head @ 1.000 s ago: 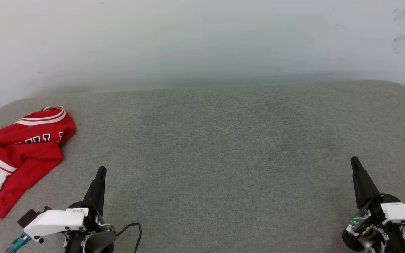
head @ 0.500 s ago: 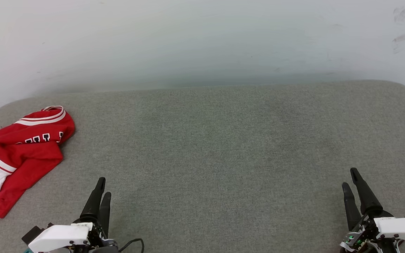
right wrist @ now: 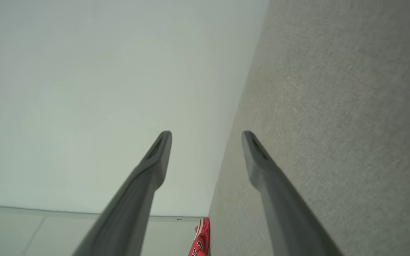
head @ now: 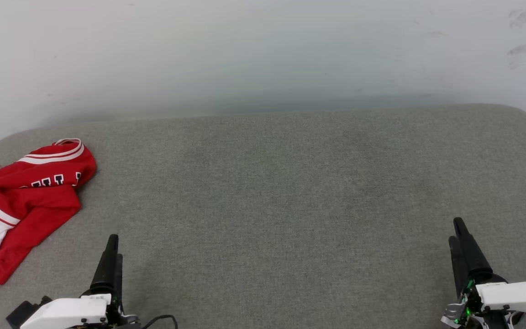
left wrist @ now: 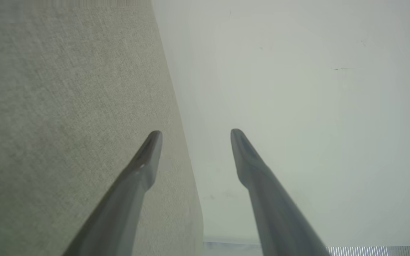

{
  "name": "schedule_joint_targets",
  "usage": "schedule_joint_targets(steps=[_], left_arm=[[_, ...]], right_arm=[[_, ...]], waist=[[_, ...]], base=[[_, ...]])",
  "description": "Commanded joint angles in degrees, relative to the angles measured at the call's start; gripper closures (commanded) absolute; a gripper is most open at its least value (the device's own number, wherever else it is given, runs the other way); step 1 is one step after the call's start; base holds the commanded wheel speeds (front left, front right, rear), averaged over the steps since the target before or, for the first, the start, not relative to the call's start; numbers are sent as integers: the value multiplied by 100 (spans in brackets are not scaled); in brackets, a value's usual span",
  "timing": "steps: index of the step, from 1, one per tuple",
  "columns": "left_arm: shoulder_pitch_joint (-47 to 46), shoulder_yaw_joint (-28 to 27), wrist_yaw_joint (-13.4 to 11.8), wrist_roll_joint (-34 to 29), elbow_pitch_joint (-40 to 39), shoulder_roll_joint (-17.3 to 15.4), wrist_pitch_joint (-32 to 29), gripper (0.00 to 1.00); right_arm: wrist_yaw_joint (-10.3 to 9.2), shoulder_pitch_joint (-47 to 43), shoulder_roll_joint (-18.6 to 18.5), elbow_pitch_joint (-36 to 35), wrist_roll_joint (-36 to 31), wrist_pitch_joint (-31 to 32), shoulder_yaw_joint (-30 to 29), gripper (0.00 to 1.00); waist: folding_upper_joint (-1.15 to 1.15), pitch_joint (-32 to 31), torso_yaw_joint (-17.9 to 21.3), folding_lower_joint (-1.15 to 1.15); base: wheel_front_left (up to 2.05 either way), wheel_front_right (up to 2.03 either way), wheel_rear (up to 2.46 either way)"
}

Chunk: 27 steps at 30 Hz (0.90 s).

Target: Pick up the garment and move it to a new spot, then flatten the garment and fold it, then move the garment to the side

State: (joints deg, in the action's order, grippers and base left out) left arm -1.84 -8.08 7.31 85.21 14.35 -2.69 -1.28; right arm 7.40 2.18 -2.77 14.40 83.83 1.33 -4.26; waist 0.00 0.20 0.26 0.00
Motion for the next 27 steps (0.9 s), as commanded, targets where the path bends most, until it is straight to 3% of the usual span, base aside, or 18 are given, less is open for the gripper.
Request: schedule_joint_targets(steps=[1,15,27], left_arm=[[-46,-78,6,-147,-119,-11,53,0],[-16,-419,-3,-1729,-842,-14,371,0],[123,246,-443,-3546,-1794,-16,609,0]], right_arm=[[9,49,-15,-130,-199,-55,6,0],[10,138,-16,-655,-2364,-372,-210,0],[11,117,-17,-1320,-4377,-613,103,0]], waist=[[0,1,3,0],[0,54,58,0],[0,97,104,0]], base=[[0,0,0],[0,0,0],[0,0,0]])
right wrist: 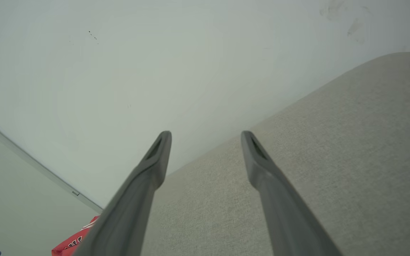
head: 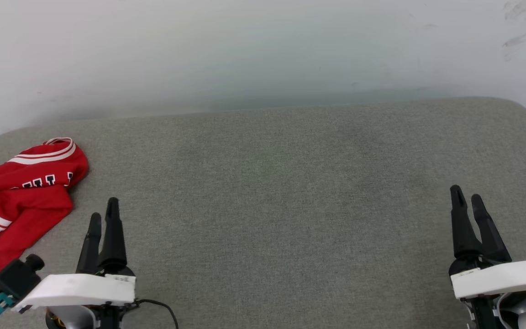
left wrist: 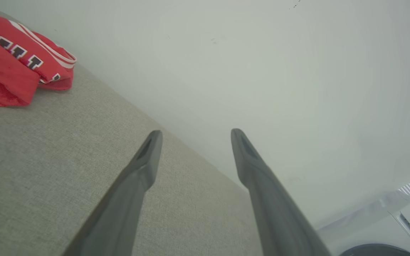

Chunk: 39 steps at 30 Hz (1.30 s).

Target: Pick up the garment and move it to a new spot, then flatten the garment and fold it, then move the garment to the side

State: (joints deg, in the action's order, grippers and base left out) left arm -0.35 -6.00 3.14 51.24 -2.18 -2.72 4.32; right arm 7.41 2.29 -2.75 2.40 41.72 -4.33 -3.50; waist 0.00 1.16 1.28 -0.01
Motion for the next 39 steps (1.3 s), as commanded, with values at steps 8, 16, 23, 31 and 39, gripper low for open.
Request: schedule_joint_targets(steps=[8,16,23,31,39], left_arm=[[80,598,-389,-1436,-383,-15,191,0],[88,1276,-1000,-2202,-516,-351,324,0],[-1,2078,-1696,-2712,-467,-758,431,0],[-131,2791,-2280,-3041,-332,-1096,551,0],[-122,3080,-2353,-3192,-194,-1138,662,0]], right_arm=[[10,45,-19,-307,-1166,-190,174,0],[10,-9,-19,-355,-2044,-323,343,0],[11,-47,-19,-325,-2745,-435,407,0],[11,-74,-19,-326,-3342,-549,393,0],[7,-112,-19,-403,-3646,-660,465,0]], waist=[[0,-1,21,1],[0,7,30,1],[0,24,55,1],[0,41,91,1],[0,40,115,1]], base=[[0,0,0],[0,0,0],[0,0,0],[0,0,0],[0,0,0]])
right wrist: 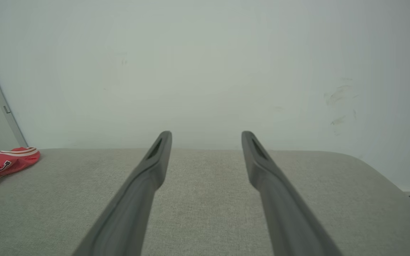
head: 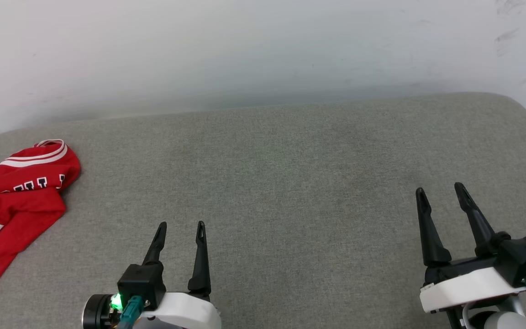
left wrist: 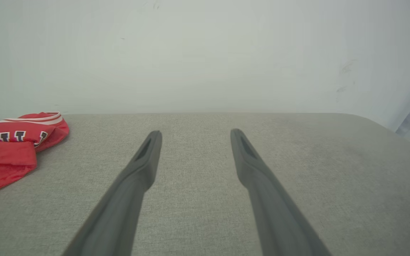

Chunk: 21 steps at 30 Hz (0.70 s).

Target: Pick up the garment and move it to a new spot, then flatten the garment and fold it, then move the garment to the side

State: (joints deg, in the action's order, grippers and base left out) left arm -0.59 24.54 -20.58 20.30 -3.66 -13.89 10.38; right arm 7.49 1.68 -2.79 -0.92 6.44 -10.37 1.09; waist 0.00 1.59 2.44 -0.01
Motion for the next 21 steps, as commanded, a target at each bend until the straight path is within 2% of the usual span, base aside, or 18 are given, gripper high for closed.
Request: schedule_joint_targets(steps=[1,4,10,12,15,21], left_arm=[[-71,1,42,-77,-52,16,66,0],[-9,-85,129,-84,-73,74,95,0],[185,-513,545,-151,-100,335,168,0],[263,-721,750,-191,-120,461,194,0],[376,-1025,1205,-237,-137,644,222,0],[522,-1450,1890,-692,-120,895,297,0]], right_arm=[[0,-53,-16,-74,-136,-65,7,0],[0,-67,-16,-76,-102,-93,20,0],[-1,-116,-15,-31,4,-171,-16,0],[-1,-141,-15,1,34,-188,-32,0],[-1,-175,-15,68,76,-232,-16,0],[-1,-164,-15,139,-17,-294,36,0]], waist=[[0,-5,-3,1],[0,-10,-6,1],[0,-9,0,1],[0,-6,1,1],[0,-5,0,1],[0,-4,11,1]], base=[[0,0,0],[0,0,0],[0,0,0],[0,0,0],[0,0,0],[0,0,0]])
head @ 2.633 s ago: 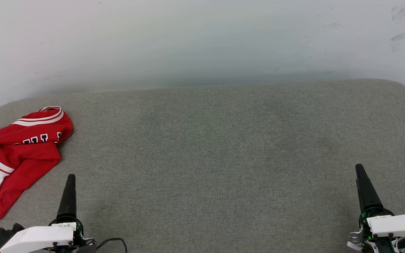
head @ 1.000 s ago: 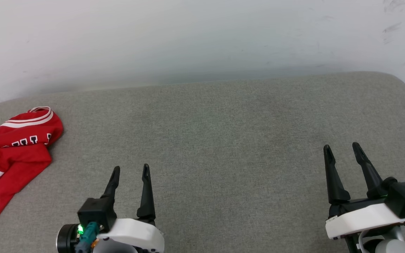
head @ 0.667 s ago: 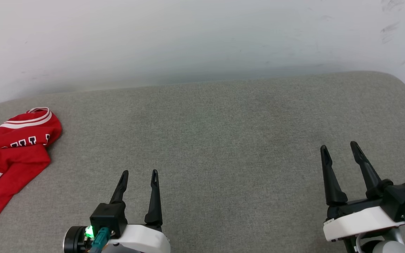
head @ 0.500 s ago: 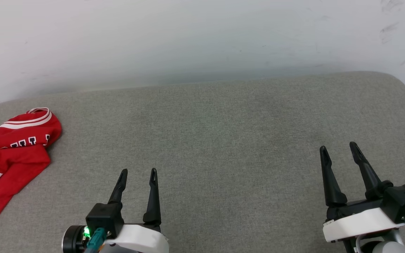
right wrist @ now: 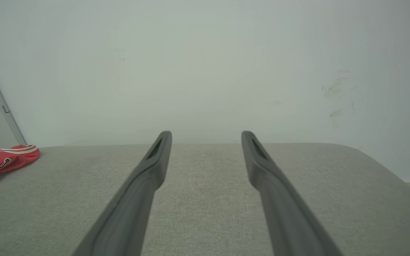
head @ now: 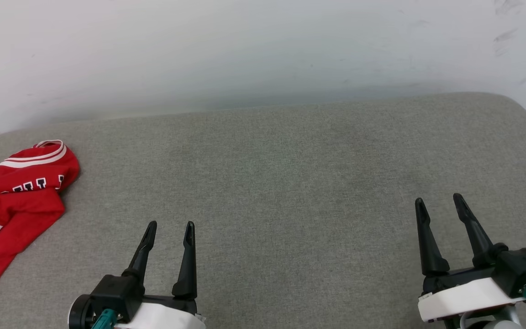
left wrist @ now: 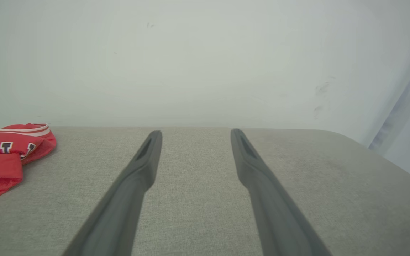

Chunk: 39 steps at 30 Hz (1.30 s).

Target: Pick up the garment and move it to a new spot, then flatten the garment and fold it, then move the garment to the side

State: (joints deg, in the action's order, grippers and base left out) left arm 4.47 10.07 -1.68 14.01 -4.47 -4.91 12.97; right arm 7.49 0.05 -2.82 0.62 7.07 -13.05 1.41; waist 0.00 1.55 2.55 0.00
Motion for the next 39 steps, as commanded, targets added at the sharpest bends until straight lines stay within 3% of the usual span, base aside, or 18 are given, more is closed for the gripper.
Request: schedule_joint_targets(steps=[1,5,10,19,25,32,39], left_arm=[[40,-51,71,-139,-36,28,47,0],[120,-172,342,-379,-13,118,95,0],[178,-254,510,-682,-11,173,142,0],[225,-233,617,-1096,6,202,236,0],[191,-247,624,-925,85,205,232,0],[147,-383,562,-804,174,205,227,0],[169,-488,519,-839,216,204,226,0]], right_arm=[[-1,-3,-11,-1,-87,-35,23,0],[-1,-19,-11,61,-69,-80,60,0],[-1,-27,-11,141,-39,-130,52,0],[0,-29,-11,186,-309,-224,132,0],[0,-28,-11,208,-203,-217,115,0],[0,-127,-9,179,-70,-216,244,0],[0,-172,-8,164,-15,-216,397,0]], waist=[[0,3,2,0],[0,-1,11,0],[0,-2,29,0],[0,4,55,0],[0,4,13,0],[0,14,-299,0],[0,4,-892,0]], base=[[0,0,0],[0,0,0],[0,0,0],[0,0,0],[0,0,0],[0,0,0],[0,0,0]])
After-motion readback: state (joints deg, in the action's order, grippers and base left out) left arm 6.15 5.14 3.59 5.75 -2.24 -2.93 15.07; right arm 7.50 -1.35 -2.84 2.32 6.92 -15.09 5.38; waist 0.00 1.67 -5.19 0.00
